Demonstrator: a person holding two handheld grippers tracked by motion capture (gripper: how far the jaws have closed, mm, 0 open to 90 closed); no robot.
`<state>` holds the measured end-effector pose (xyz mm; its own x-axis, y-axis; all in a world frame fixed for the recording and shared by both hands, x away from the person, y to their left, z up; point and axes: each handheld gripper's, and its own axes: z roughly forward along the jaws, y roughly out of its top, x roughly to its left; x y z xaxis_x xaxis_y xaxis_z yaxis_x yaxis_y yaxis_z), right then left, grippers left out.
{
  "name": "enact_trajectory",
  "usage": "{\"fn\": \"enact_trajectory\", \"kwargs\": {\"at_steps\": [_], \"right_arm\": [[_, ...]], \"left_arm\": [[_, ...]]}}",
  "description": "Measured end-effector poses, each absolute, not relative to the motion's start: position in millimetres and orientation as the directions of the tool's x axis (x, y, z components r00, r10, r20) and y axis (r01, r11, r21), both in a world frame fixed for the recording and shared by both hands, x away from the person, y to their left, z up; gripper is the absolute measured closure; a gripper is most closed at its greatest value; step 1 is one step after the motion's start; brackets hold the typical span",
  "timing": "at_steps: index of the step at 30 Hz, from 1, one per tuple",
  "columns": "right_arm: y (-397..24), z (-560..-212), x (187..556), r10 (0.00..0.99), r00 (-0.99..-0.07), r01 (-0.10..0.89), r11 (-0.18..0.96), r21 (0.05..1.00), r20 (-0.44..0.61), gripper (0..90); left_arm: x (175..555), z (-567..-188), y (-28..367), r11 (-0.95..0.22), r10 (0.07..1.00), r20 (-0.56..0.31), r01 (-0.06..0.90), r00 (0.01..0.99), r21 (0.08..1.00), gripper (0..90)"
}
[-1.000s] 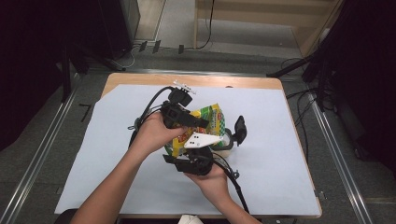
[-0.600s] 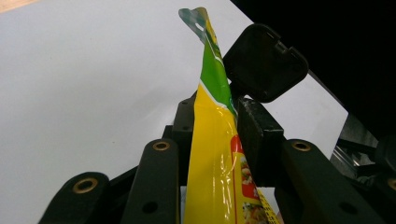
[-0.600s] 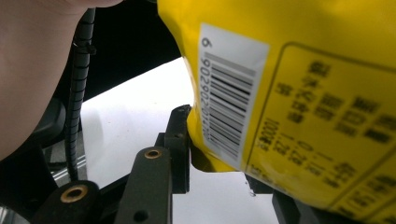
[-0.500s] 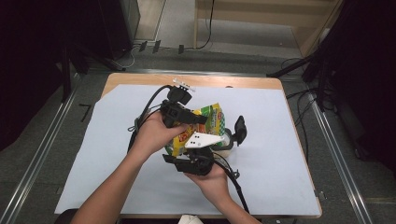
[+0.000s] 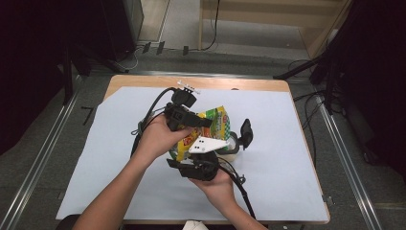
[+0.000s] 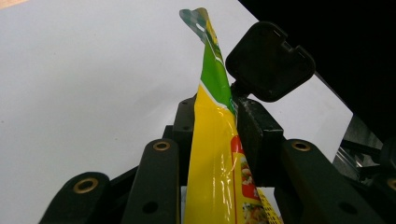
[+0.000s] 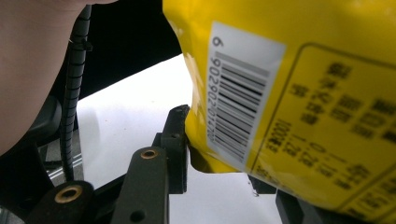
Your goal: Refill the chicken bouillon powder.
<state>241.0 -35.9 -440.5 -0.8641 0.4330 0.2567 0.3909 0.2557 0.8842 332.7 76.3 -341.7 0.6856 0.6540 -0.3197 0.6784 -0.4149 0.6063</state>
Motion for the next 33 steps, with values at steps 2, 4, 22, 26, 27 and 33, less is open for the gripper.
{"fn": "enact_trajectory", "kwargs": {"at_steps": [2,4,22,26,27,33], "right_arm": [[-35.9,-440.5,240.9,0.434,-0.863,0.392,0.255,0.884,0.258,66.5],[-35.9,-440.4,241.0,0.434,-0.864,0.392,0.256,0.884,0.257,66.5],[-35.8,-441.9,240.4,0.441,-0.863,0.387,0.259,0.885,0.249,65.8],[-35.8,-441.9,240.4,0.441,-0.862,0.387,0.259,0.885,0.248,65.9],[-35.7,-441.9,240.4,0.442,-0.862,0.387,0.259,0.885,0.248,65.9],[-35.6,-442.2,240.3,0.444,-0.862,0.386,0.259,0.885,0.246,66.0]], "left_arm": [[332.8,-341.6,76.4,-0.415,0.654,-0.32,0.679,0.685,0.605,70.3],[332.8,-341.6,76.4,-0.415,0.654,-0.32,0.678,0.686,0.606,70.3],[332.4,-342.6,74.8,-0.418,0.661,-0.306,0.675,0.685,0.608,70.2],[332.4,-342.7,74.9,-0.418,0.661,-0.306,0.675,0.685,0.608,70.2],[332.4,-342.8,74.9,-0.417,0.661,-0.307,0.675,0.685,0.609,70.2],[331.9,-342.6,74.6,-0.417,0.66,-0.305,0.673,0.686,0.611,70.2]]}}
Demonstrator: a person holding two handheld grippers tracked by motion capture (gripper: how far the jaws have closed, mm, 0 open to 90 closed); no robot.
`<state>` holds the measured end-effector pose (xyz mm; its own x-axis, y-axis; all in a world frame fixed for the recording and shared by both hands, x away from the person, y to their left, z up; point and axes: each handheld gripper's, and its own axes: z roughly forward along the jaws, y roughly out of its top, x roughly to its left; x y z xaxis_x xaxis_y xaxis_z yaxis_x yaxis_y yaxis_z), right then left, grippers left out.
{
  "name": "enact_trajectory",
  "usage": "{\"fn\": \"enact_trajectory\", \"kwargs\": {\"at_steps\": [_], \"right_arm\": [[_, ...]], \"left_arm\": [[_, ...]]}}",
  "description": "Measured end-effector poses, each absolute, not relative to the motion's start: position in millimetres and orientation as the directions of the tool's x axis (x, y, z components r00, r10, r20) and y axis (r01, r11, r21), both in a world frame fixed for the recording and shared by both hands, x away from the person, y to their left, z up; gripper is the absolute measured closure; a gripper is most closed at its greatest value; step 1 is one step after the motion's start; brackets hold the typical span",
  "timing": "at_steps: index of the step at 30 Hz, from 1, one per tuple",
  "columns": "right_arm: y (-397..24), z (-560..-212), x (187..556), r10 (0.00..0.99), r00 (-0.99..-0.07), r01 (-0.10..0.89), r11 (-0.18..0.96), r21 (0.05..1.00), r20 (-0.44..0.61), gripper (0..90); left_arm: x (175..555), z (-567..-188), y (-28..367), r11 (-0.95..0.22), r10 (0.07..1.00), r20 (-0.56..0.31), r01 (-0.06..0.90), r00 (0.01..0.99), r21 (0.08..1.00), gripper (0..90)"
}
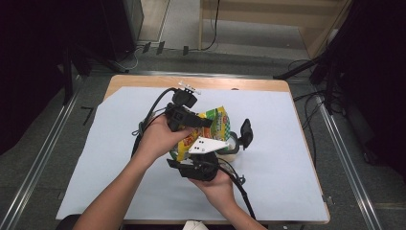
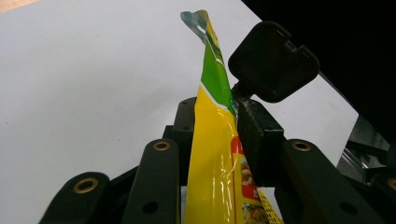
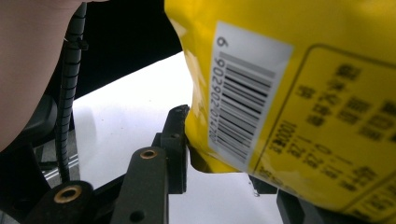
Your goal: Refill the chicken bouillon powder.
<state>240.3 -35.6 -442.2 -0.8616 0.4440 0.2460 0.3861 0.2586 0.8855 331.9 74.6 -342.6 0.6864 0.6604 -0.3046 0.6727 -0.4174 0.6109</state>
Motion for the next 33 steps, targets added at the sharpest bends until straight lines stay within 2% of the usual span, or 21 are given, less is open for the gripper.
{"fn": "enact_trajectory", "kwargs": {"at_steps": [21,33], "right_arm": [[-28.5,-440.1,243.7,0.434,-0.869,0.367,0.245,0.897,0.237,66.4],[-26.5,-436.9,254.1,0.439,-0.867,0.37,0.249,0.895,0.236,66.4]], "left_arm": [[325.8,-335.1,81.5,-0.401,0.689,-0.251,0.646,0.68,0.649,70.7],[340.0,-334.9,86.3,-0.377,0.696,-0.287,0.675,0.658,0.635,70.5]]}}
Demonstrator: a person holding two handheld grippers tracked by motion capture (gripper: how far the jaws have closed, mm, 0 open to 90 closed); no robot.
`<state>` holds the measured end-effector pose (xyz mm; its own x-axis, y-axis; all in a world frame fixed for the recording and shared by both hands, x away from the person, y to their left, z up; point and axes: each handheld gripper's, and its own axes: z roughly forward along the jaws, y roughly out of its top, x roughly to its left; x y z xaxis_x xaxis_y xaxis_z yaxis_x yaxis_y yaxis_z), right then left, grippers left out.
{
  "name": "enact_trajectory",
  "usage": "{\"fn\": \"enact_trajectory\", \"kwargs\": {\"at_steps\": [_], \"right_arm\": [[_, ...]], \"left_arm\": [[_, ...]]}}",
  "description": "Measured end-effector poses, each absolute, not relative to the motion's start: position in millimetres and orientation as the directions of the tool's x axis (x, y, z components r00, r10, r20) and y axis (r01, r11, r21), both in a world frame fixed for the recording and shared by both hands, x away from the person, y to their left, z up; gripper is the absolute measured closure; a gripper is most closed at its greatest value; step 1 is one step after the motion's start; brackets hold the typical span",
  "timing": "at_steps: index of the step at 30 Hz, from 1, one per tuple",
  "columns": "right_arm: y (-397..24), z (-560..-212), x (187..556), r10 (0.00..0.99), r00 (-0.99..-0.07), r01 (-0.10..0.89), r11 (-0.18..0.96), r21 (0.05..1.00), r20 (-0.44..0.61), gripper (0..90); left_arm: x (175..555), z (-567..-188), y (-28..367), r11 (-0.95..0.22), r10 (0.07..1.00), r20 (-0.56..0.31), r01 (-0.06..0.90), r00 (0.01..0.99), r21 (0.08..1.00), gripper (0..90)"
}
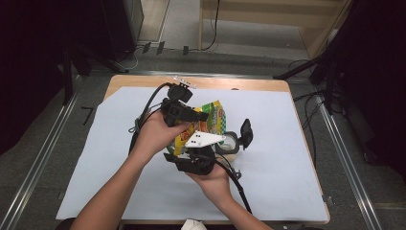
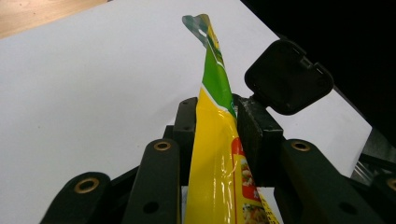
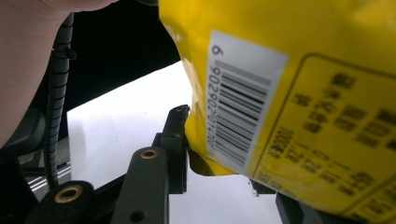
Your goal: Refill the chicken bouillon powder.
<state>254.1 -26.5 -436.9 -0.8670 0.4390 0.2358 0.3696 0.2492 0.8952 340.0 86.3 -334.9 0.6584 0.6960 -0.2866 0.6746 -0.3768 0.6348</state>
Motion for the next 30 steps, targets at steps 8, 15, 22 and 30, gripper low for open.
{"fn": "enact_trajectory", "kwargs": {"at_steps": [8,15,22,30], "right_arm": [[-25.7,-438.9,256.3,0.439,-0.871,0.359,0.262,0.896,0.22,66.4],[-27.7,-439.2,258.3,0.44,-0.871,0.36,0.267,0.894,0.219,66.5],[-28.1,-438.2,257.5,0.441,-0.869,0.366,0.265,0.892,0.226,66.5],[-27.7,-438.4,257.4,0.444,-0.866,0.374,0.265,0.889,0.232,66.5]], "left_arm": [[340.8,-337.4,87.2,-0.373,0.69,-0.285,0.665,0.665,0.647,70.6],[341.3,-337.7,85.4,-0.374,0.687,-0.284,0.661,0.669,0.65,70.5],[339.8,-336.8,83.9,-0.378,0.685,-0.279,0.656,0.673,0.653,70.5],[340.1,-337.3,84.0,-0.38,0.685,-0.281,0.659,0.672,0.649,70.5]]}}
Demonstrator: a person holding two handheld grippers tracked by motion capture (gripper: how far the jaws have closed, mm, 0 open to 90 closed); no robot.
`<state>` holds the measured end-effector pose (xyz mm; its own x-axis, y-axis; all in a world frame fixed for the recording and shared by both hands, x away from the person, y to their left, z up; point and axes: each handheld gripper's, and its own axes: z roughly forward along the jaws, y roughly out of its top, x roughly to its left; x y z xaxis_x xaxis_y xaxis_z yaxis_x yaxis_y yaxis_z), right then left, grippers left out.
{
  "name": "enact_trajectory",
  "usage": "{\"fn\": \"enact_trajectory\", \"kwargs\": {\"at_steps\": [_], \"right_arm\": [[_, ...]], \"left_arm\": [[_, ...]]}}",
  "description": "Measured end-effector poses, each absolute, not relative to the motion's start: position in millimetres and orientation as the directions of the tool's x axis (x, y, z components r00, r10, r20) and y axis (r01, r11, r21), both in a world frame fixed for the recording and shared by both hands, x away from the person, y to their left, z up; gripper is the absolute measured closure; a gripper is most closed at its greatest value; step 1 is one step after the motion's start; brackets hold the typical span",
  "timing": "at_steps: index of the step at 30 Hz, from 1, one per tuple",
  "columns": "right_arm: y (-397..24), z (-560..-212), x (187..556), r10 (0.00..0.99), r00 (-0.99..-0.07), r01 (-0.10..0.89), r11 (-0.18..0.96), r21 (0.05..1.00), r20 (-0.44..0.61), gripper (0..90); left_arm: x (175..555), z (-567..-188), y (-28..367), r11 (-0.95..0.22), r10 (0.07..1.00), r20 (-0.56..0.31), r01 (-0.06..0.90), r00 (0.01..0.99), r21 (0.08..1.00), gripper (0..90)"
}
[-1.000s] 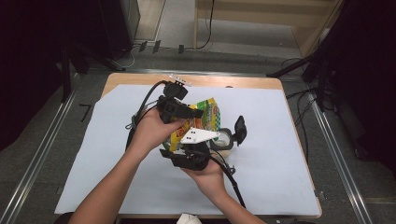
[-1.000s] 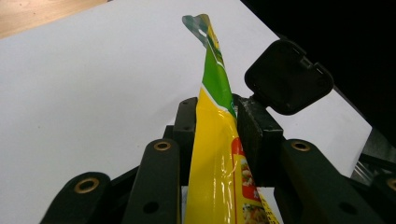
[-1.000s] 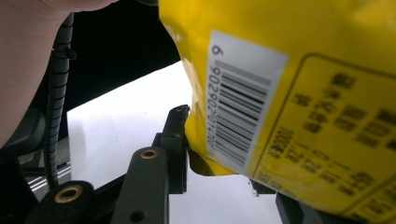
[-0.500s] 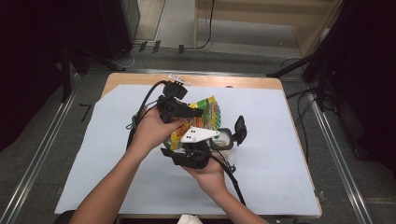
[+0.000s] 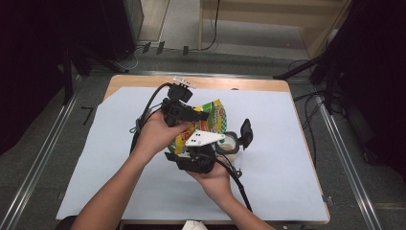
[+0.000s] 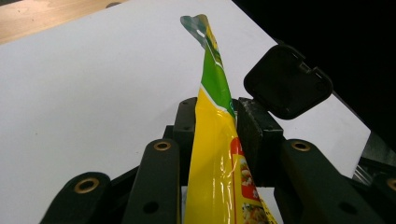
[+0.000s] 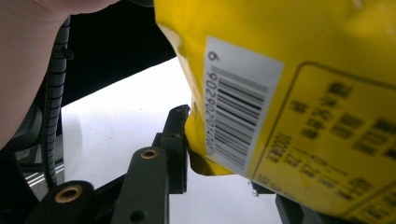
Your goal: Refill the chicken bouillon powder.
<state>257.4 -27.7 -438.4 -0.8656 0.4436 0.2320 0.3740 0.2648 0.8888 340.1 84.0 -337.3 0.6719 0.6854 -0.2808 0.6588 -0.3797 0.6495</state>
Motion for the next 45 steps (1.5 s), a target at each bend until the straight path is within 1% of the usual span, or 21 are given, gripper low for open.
{"fn": "enact_trajectory", "kwargs": {"at_steps": [24,45], "right_arm": [[-28.1,-438.9,257.3,0.446,-0.863,0.381,0.267,0.885,0.237,66.5],[-28.2,-438.6,257.0,0.447,-0.861,0.387,0.264,0.883,0.243,66.5]], "left_arm": [[342.1,-339.3,83.9,-0.378,0.682,-0.295,0.667,0.67,0.642,70.3],[340.5,-338.6,82.6,-0.382,0.684,-0.287,0.663,0.671,0.644,70.2]]}}
